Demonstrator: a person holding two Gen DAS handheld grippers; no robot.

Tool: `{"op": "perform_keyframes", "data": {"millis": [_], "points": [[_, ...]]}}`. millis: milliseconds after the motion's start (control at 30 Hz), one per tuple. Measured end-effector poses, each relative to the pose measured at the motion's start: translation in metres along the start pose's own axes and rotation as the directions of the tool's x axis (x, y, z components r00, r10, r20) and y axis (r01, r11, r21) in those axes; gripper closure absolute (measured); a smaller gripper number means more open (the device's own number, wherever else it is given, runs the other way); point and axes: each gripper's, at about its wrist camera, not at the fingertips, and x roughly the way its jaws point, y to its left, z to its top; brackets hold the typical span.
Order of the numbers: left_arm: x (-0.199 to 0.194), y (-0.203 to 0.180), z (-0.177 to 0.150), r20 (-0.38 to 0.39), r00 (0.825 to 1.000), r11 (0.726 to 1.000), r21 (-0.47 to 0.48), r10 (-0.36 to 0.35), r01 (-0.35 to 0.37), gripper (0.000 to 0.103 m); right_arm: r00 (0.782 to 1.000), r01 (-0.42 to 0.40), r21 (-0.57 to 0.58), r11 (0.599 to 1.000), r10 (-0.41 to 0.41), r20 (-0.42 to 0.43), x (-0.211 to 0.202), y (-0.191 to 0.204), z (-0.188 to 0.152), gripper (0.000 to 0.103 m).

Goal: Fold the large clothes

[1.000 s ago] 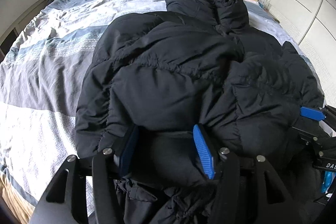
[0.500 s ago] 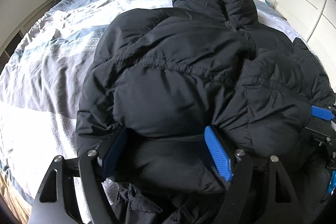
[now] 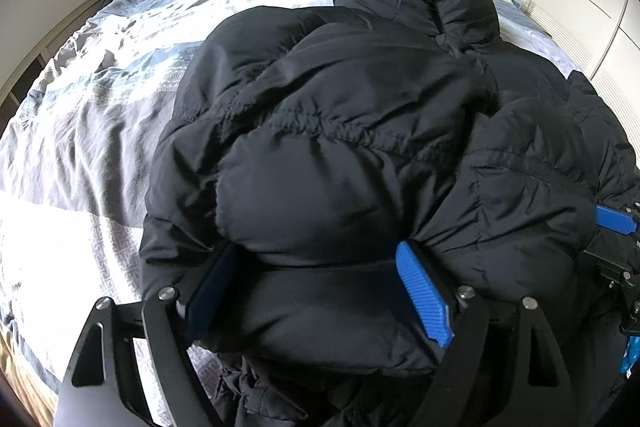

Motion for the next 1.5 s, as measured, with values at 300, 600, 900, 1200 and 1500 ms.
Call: {"op": "perform_keyframes", "data": {"millis": [300,600,900,1200,1500], "points": [[0.003,-0.001,0.007,-0.049,0.999,1.0,0.011,0.005,-0.004,0.02,0.999,-0.031,-0.008,0.999,0.031,-0.027,-0.01,-0.007,0.003,0.027],[0.009,0.0,0.02,-0.133,0.991,1.0,0.022,0.015,-0.012,0.016,0.999,-0.001,0.001,1.0,0.001,-0.034,-0.035,-0.032,0.015,0.027],[0.004,-0.001,0.036,-0.203,0.979,0.999,0.013,0.037,-0.035,0.016,0.997,0.06,0.097,0.993,-0.064,0.04,-0.067,-0.086,0.038,0.027],[-0.051,0.038,0.074,-0.103,0.995,0.997,-0.081,-0.007,-0.001,0.016,0.988,0.117,0.155,0.981,-0.131,0.079,-0.063,-0.142,0.062,0.027],[0.007,0.075,0.212,0.036,0.961,0.935,-0.226,-0.273,0.274,0.016,0.977,0.038,0.239,0.97,-0.087,0.197,-0.03,-0.206,0.165,0.027]]}}
